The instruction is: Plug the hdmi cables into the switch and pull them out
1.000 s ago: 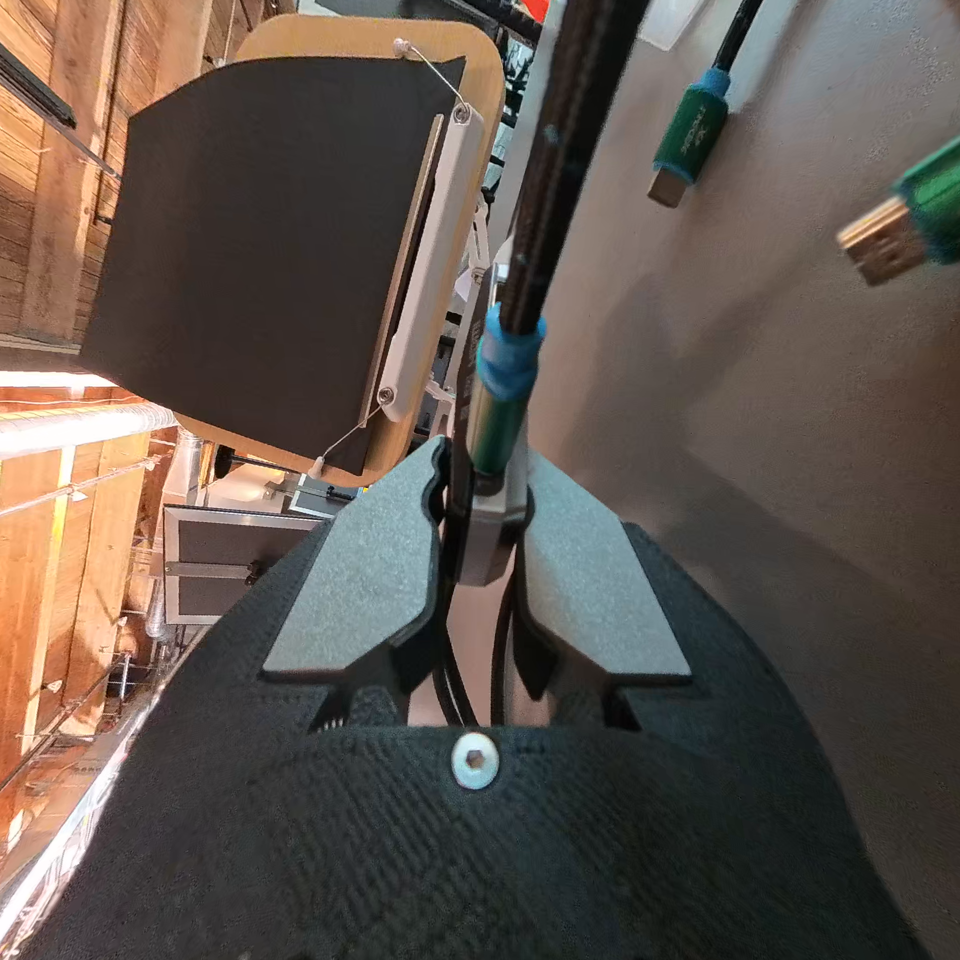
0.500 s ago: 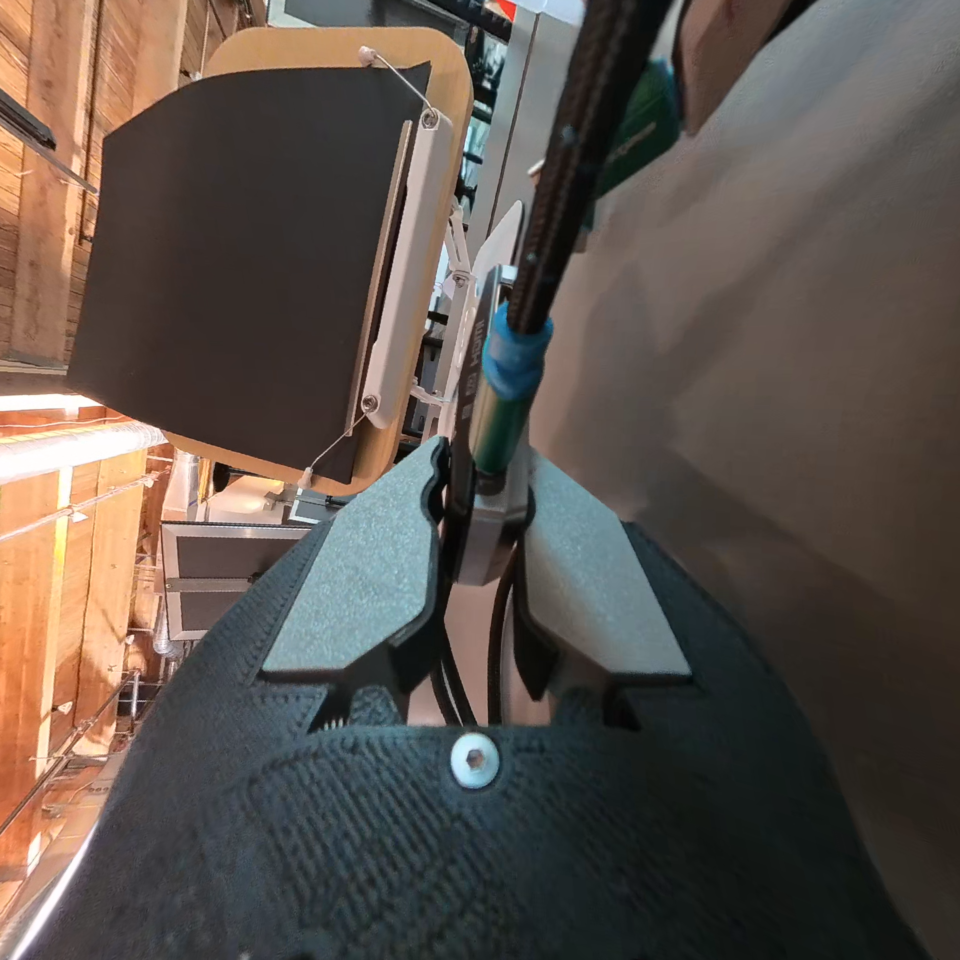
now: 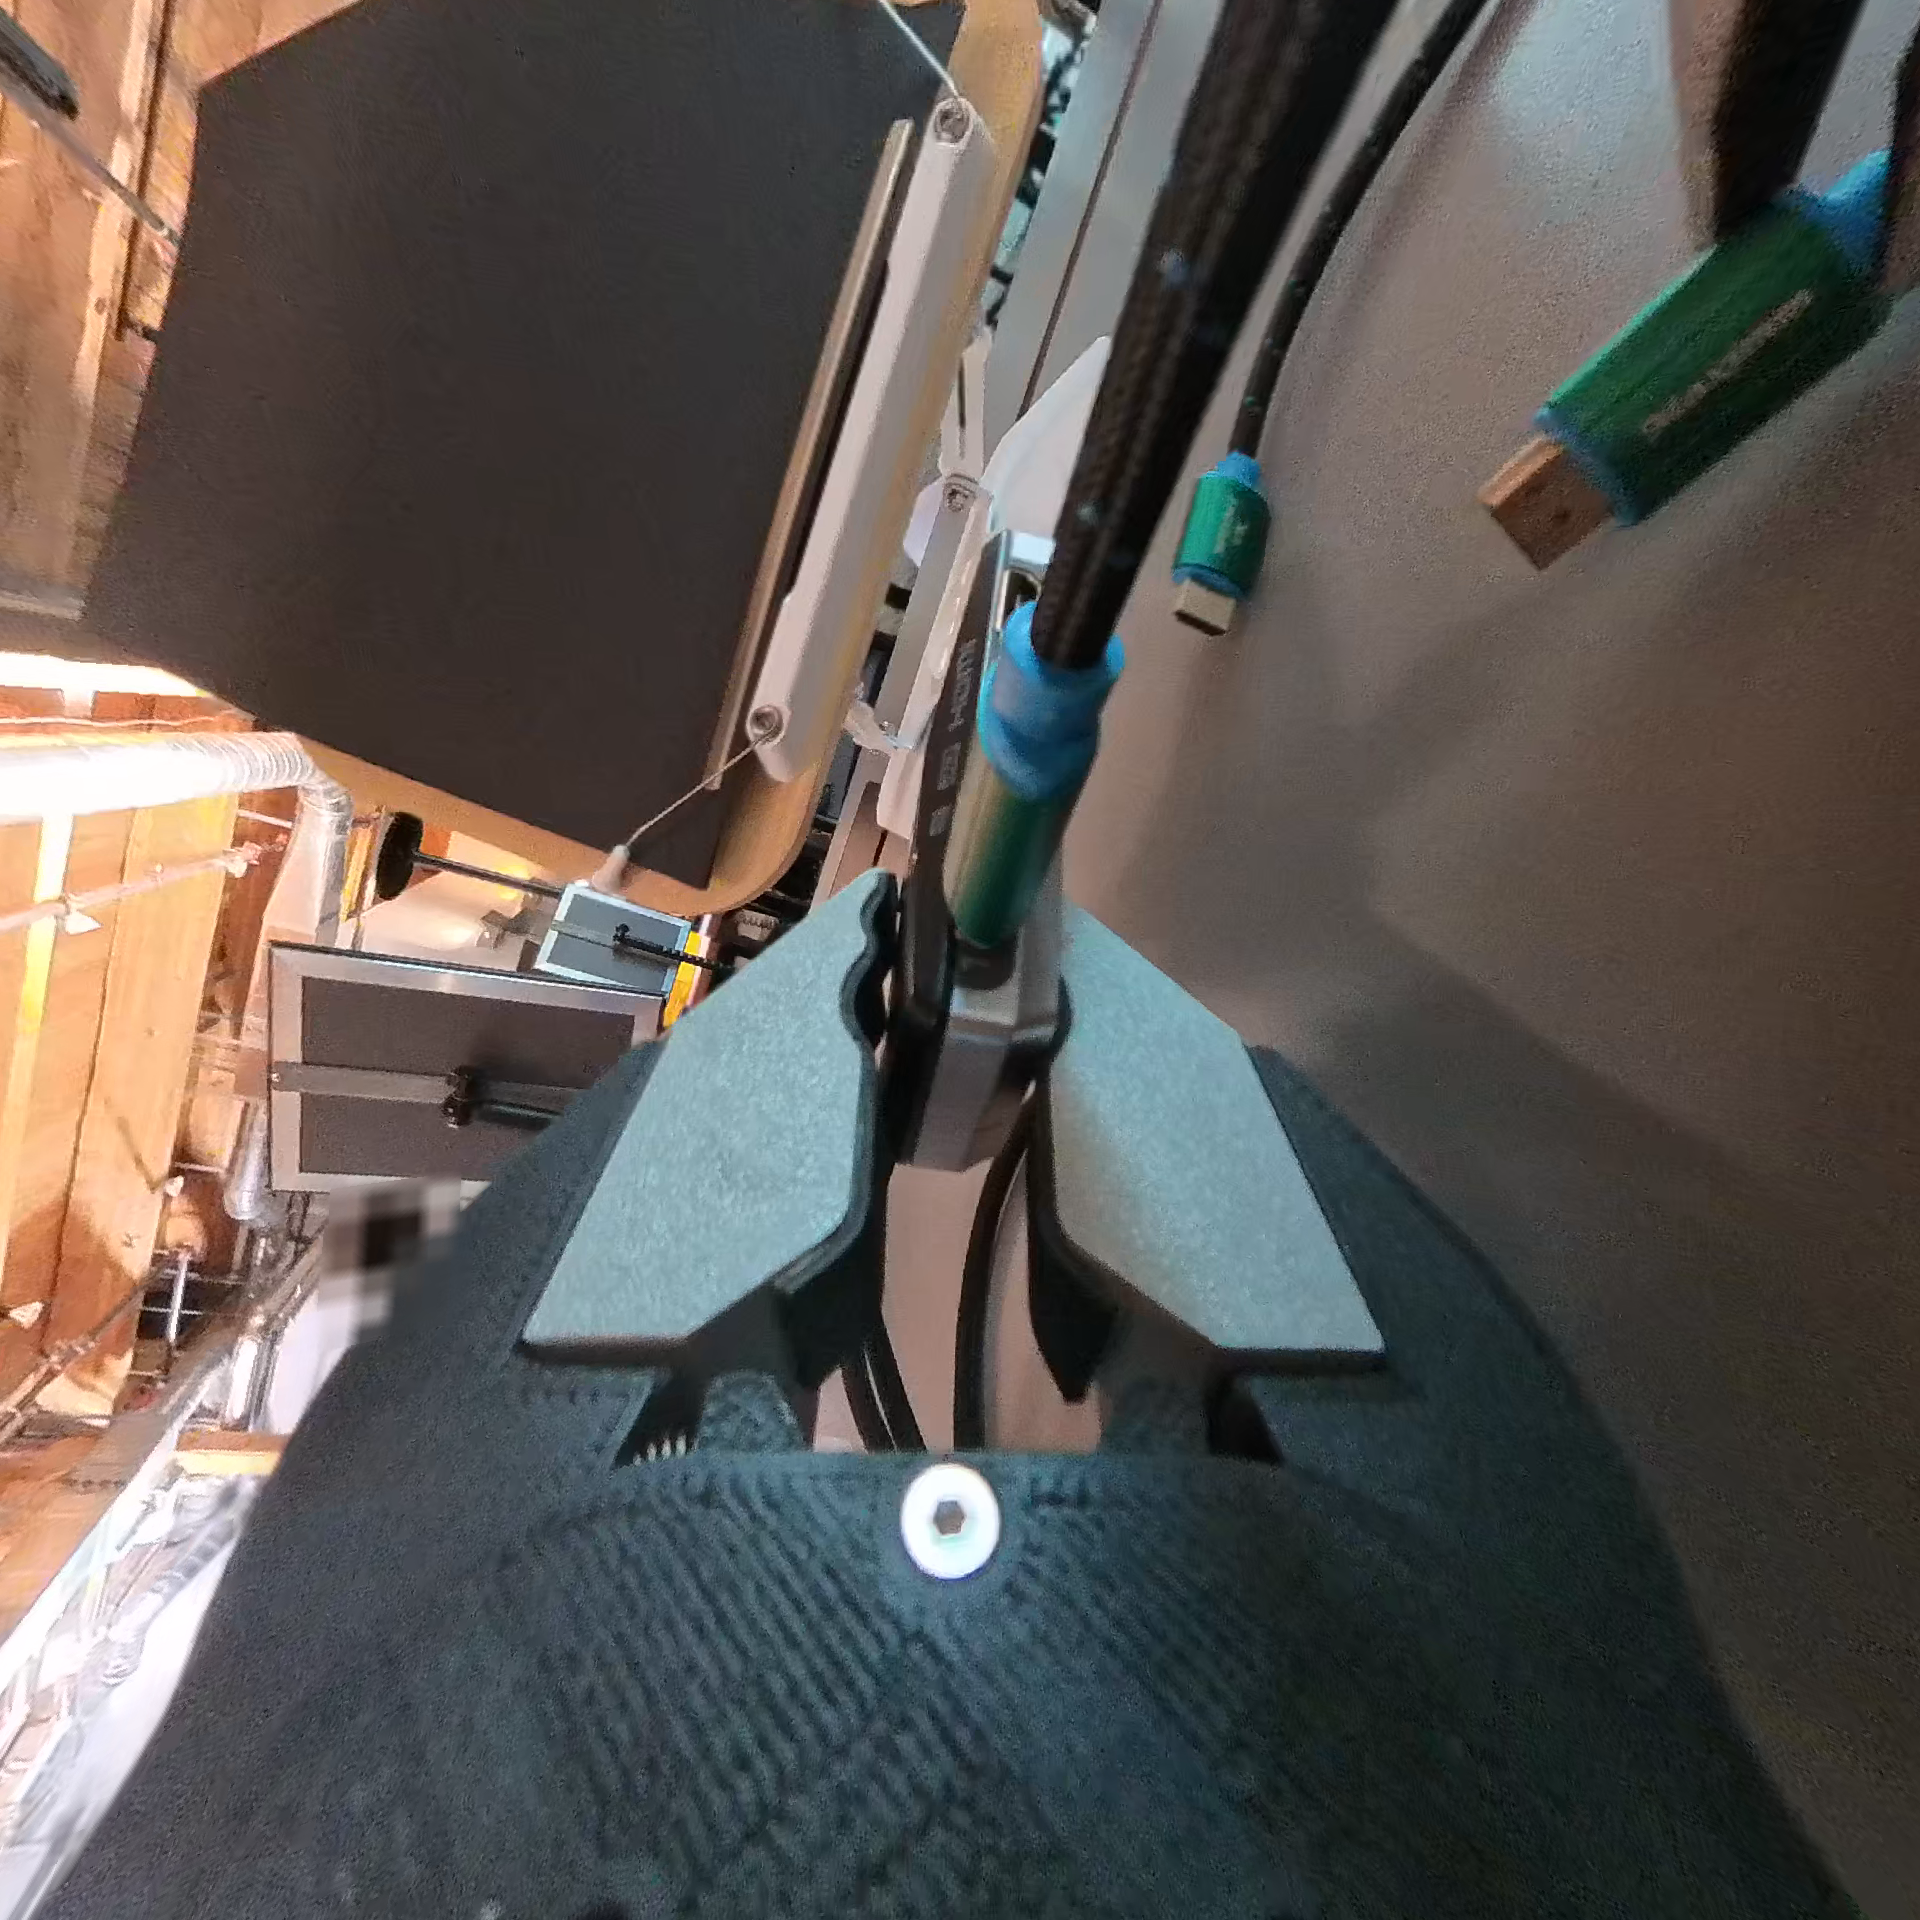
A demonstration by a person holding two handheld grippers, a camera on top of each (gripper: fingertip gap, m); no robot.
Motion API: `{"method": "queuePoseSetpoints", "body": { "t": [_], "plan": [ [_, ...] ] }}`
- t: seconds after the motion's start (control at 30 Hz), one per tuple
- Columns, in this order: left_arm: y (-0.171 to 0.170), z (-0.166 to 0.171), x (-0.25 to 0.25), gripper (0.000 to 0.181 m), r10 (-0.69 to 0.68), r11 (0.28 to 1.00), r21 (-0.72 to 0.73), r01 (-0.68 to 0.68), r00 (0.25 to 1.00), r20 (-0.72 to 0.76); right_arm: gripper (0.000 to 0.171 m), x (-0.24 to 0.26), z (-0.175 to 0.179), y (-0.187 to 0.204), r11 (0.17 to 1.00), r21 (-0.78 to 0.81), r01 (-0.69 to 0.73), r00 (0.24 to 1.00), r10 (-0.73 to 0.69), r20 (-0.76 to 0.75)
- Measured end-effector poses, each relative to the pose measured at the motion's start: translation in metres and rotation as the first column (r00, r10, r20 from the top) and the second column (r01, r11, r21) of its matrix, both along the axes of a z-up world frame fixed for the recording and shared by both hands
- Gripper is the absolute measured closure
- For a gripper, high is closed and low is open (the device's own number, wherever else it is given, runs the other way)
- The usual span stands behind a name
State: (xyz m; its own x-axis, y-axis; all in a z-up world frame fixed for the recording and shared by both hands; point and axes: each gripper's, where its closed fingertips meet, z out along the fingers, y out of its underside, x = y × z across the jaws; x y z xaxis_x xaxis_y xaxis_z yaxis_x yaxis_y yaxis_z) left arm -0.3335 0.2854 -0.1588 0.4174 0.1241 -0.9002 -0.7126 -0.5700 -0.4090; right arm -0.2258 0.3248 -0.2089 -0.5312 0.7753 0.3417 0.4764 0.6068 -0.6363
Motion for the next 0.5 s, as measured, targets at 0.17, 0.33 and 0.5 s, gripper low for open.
{"method": "queuePoseSetpoints", "body": {
  "t": [0.17, 0.33, 0.5],
  "plan": [
    [-0.001, 0.001, 0.000, 0.160, 0.003, 1.000, -0.004, -0.003, 1.000, -0.014, 0.158, 0.000, 0.002, -0.004, 0.991, -0.130, 0.024, 0.999, -0.020, 0.029],
    [-0.001, 0.001, -0.001, 0.160, 0.006, 1.000, -0.003, -0.006, 1.000, -0.012, 0.145, 0.000, 0.021, -0.006, 0.904, -0.422, 0.061, 0.997, -0.033, 0.073],
    [-0.002, 0.001, -0.002, 0.160, 0.006, 1.000, -0.001, -0.006, 1.000, -0.005, 0.133, -0.016, 0.038, 0.034, 0.932, -0.317, 0.174, 0.977, -0.203, -0.060]
  ]
}}
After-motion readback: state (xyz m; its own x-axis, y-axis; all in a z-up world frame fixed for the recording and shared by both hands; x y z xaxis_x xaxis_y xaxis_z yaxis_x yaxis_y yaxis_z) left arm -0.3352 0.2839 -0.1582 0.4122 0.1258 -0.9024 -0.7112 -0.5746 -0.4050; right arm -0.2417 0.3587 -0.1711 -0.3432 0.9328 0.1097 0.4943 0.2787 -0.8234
